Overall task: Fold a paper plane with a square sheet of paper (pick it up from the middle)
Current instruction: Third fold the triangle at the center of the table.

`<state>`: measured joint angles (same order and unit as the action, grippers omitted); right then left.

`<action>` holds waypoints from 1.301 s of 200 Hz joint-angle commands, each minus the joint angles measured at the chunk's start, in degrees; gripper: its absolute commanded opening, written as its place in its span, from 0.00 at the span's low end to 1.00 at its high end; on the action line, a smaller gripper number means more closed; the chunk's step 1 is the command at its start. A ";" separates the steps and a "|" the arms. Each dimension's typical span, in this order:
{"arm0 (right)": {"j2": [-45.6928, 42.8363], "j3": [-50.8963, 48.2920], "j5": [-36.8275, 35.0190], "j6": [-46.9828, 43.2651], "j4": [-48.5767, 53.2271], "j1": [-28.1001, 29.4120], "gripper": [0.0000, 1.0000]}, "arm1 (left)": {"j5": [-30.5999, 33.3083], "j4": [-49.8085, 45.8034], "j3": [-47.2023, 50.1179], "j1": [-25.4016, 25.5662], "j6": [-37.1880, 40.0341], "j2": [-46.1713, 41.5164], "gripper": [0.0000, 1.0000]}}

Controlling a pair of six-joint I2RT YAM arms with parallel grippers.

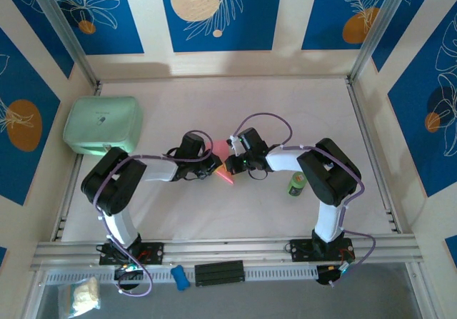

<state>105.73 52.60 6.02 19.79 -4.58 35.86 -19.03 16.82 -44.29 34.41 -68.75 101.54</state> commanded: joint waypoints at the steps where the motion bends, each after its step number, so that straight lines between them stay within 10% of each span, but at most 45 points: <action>1: 2.11 0.41 -0.65 0.42 4.12 -0.35 0.03 | -0.83 1.88 0.52 0.56 -0.51 0.90 0.12; 170: 2.47 1.06 -0.84 0.90 5.02 -0.36 0.03 | -0.58 1.62 1.17 0.23 0.56 -0.07 0.12; 260: 2.28 1.72 0.13 0.69 5.28 -0.52 0.02 | 0.49 -16.98 -9.31 -6.56 14.05 -1.53 0.19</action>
<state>106.10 53.69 6.07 20.01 -3.16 35.77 -18.90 6.48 -50.19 29.39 -60.14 99.44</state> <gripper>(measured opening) 0.042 0.184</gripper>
